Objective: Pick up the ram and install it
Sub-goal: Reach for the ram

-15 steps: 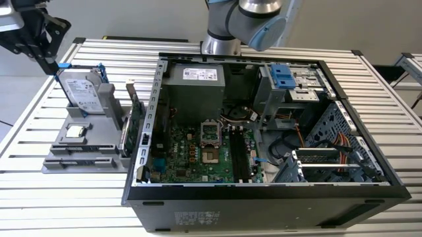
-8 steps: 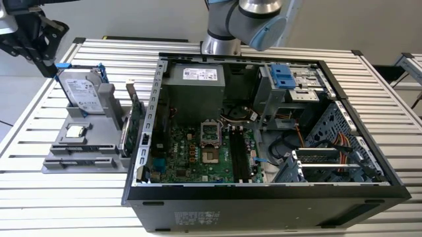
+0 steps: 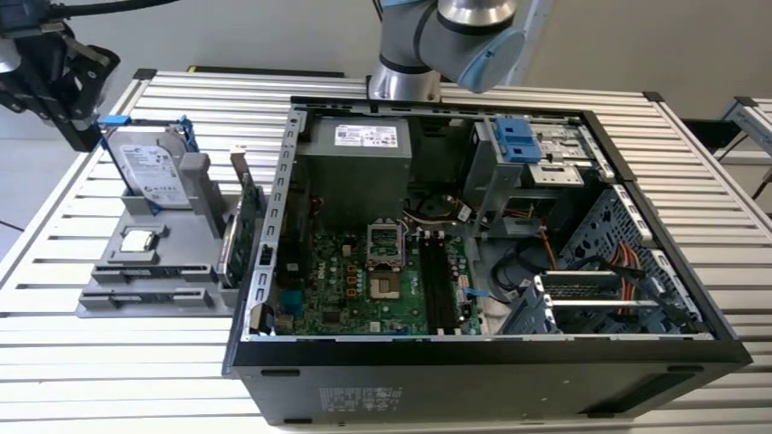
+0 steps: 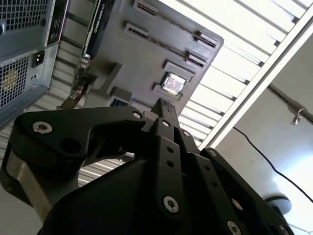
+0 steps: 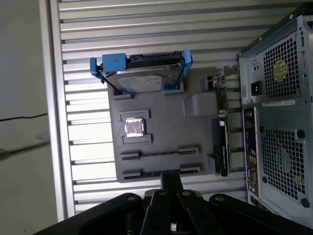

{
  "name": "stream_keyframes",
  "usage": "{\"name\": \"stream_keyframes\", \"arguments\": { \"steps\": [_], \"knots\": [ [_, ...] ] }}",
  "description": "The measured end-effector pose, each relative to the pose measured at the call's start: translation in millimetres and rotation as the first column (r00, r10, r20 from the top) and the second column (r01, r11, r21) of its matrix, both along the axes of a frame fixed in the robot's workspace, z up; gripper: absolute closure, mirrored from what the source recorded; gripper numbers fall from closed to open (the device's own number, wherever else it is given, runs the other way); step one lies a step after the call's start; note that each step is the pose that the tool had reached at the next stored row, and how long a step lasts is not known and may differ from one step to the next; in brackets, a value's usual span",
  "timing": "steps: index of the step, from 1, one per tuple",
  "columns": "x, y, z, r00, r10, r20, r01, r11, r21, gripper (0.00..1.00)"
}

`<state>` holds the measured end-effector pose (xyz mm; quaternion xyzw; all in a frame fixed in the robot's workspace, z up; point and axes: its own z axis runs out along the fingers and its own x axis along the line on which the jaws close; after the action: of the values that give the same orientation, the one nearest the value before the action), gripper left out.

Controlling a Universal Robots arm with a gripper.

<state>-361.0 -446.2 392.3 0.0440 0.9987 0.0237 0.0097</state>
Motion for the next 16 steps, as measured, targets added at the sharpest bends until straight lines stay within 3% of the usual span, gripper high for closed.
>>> {"name": "stream_keyframes", "arguments": {
  "steps": [8,16],
  "knots": [
    [0.0,-6.7,0.0,0.9995,0.031,0.0000,-0.031,0.9995,0.0000,1.00],
    [0.0,-17.9,0.0,0.9988,0.049,0.0000,-0.049,0.9988,0.0001,1.00]
  ]
}}
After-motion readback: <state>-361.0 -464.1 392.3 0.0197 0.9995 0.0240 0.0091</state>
